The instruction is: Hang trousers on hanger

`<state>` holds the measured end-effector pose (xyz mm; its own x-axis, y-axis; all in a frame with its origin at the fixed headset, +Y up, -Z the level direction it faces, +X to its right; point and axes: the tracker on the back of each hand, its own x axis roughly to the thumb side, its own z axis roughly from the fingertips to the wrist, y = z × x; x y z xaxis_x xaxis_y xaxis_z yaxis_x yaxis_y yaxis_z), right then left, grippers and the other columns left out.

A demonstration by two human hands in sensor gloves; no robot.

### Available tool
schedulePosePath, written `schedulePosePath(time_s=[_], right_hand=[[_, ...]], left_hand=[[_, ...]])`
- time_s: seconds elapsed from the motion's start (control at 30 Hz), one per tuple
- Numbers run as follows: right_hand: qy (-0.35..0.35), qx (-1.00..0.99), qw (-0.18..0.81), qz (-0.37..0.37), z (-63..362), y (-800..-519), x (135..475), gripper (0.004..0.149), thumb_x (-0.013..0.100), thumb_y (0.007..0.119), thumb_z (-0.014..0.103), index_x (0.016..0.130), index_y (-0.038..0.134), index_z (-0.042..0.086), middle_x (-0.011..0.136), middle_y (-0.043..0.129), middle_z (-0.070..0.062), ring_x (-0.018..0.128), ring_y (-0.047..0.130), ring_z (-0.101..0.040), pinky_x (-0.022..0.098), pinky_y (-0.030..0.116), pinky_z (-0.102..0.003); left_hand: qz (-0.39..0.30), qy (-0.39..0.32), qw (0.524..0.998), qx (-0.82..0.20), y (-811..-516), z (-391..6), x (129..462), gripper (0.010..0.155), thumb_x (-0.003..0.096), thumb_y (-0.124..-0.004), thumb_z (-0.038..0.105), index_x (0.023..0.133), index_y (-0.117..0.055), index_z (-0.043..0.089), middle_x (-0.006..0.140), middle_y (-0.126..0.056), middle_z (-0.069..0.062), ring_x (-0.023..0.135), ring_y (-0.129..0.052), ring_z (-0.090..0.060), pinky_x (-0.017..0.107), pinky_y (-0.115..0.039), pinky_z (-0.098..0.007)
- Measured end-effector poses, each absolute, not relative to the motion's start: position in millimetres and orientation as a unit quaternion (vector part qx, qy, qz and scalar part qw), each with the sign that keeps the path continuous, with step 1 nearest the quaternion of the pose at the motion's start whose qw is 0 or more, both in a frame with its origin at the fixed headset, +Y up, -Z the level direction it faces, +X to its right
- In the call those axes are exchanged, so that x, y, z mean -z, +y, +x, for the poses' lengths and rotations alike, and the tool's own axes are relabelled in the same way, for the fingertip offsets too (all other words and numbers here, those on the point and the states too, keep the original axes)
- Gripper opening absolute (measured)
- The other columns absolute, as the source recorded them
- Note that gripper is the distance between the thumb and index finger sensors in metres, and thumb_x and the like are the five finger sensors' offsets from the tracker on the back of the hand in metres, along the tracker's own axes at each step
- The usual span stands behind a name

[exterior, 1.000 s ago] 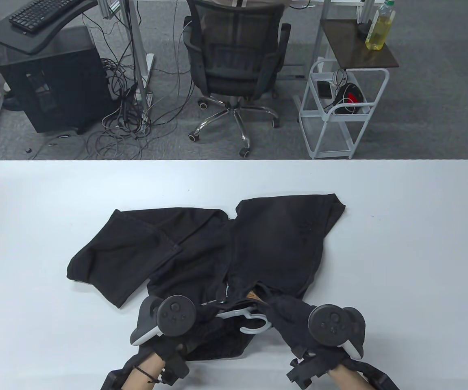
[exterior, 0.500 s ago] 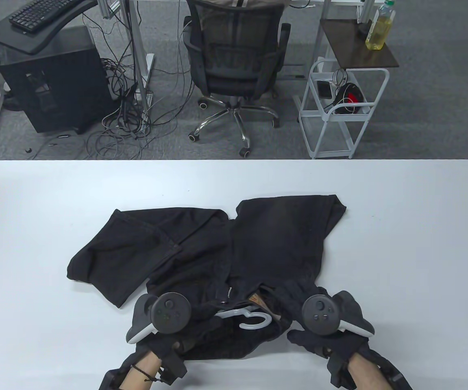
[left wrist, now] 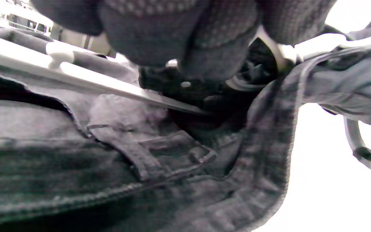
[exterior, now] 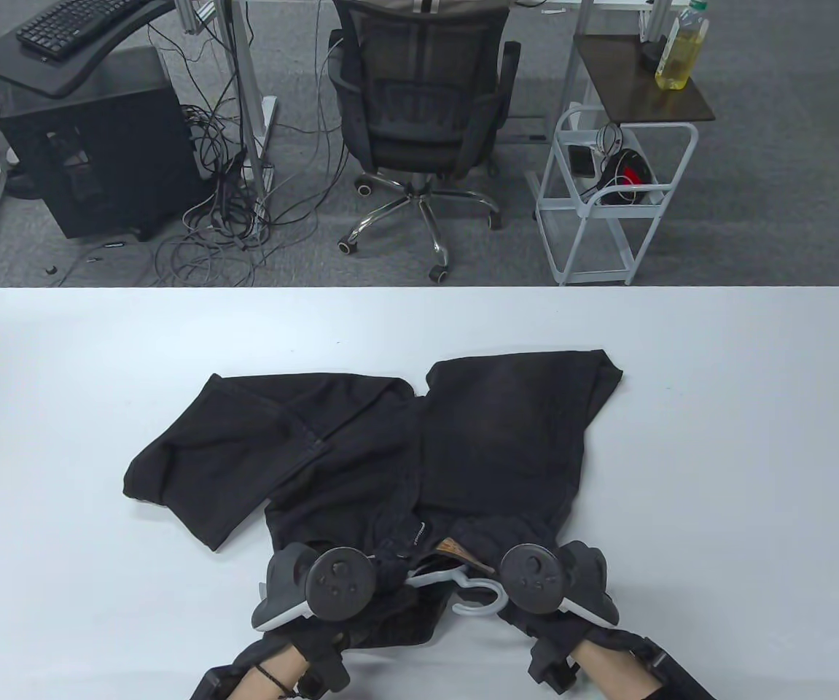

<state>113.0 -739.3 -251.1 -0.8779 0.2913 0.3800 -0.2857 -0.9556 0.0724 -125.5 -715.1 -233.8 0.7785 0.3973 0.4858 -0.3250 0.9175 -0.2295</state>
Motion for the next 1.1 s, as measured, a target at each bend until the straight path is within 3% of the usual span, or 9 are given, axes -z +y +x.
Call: schedulePosePath(time_s=[0.2,0.43,0.53,0.63,0.73,0.8,0.87,1.0,1.1], right_hand=[[-0.02,-0.972,0.137,0.19,115,-737,250,0.055,0.043,0.083,0.052,0.095,0.066,0.043,0.096,0.079,0.004,0.09,0.078,-0.022,0.08,0.05,-0.052],[-0.042,-0.949,0.276,0.147,150,-722,258,0.047,0.044,0.085,0.046,0.089,0.076,0.04,0.097,0.08,0.004,0.093,0.077,-0.024,0.08,0.048,-0.055],[-0.102,-0.929,0.33,0.136,166,-717,263,0.046,0.041,0.086,0.045,0.086,0.08,0.036,0.093,0.084,0.002,0.09,0.079,-0.026,0.075,0.05,-0.057],[-0.097,-0.918,0.368,0.111,182,-717,268,0.046,0.041,0.085,0.045,0.086,0.08,0.036,0.093,0.083,0.003,0.091,0.078,-0.025,0.076,0.049,-0.057],[-0.111,-0.901,0.41,0.09,196,-712,270,0.046,0.041,0.084,0.045,0.086,0.079,0.036,0.093,0.083,0.003,0.091,0.078,-0.026,0.076,0.05,-0.057],[-0.113,-0.882,0.45,0.075,207,-711,271,0.046,0.042,0.084,0.045,0.086,0.078,0.035,0.093,0.082,0.002,0.091,0.077,-0.026,0.075,0.049,-0.057],[-0.122,-0.874,0.467,0.064,213,-711,271,0.046,0.042,0.084,0.045,0.087,0.078,0.035,0.093,0.082,0.002,0.09,0.077,-0.026,0.075,0.049,-0.058],[-0.131,-0.865,0.482,0.052,218,-711,273,0.046,0.042,0.084,0.045,0.087,0.078,0.035,0.093,0.082,0.001,0.09,0.078,-0.027,0.075,0.05,-0.058],[-0.134,-0.863,0.485,0.05,218,-711,273,0.046,0.042,0.084,0.045,0.087,0.078,0.035,0.093,0.082,0.001,0.09,0.078,-0.027,0.074,0.05,-0.058]], left_hand=[[-0.107,-0.297,0.924,-0.214,-712,-131,238,0.054,0.0497,-0.072,0.05,0.089,-0.081,0.014,0.062,-0.098,0.005,0.045,-0.1,-0.021,0.038,-0.085,-0.046],[0.007,-0.22,0.884,-0.413,-689,-210,254,0.057,0.0524,-0.067,0.052,0.1,-0.071,0.022,0.092,-0.087,-0.002,0.079,-0.09,-0.033,0.06,-0.074,-0.056],[0.035,-0.157,0.873,-0.461,-694,-232,259,0.06,0.0544,-0.062,0.054,0.102,-0.067,0.019,0.092,-0.086,-0.005,0.077,-0.091,-0.035,0.056,-0.076,-0.057],[0.02,-0.118,0.856,-0.503,-704,-234,263,0.058,0.0557,-0.061,0.049,0.1,-0.07,0.014,0.086,-0.09,-0.008,0.066,-0.096,-0.036,0.048,-0.08,-0.056],[0.005,-0.112,0.877,-0.467,-707,-226,263,0.055,0.0551,-0.065,0.045,0.097,-0.073,0.011,0.082,-0.092,-0.009,0.061,-0.098,-0.036,0.044,-0.082,-0.056],[-0.054,-0.197,0.894,-0.4,-700,-201,258,0.053,0.0542,-0.069,0.045,0.095,-0.076,0.011,0.083,-0.091,-0.009,0.065,-0.095,-0.039,0.048,-0.079,-0.058],[-0.098,-0.268,0.907,-0.31,-700,-163,246,0.064,0.0508,-0.072,0.057,0.099,-0.071,0.014,0.09,-0.086,-0.008,0.074,-0.09,-0.039,0.052,-0.076,-0.059],[-0.145,-0.311,0.931,-0.122,-715,-120,231,0.088,0.0409,-0.075,0.072,0.108,-0.055,0.019,0.102,-0.075,-0.006,0.086,-0.082,-0.038,0.06,-0.073,-0.059],[-0.189,-0.329,0.916,-0.129,-732,-110,232,0.093,0.0399,-0.076,0.073,0.11,-0.052,0.017,0.101,-0.075,-0.006,0.084,-0.083,-0.038,0.058,-0.074,-0.06]])
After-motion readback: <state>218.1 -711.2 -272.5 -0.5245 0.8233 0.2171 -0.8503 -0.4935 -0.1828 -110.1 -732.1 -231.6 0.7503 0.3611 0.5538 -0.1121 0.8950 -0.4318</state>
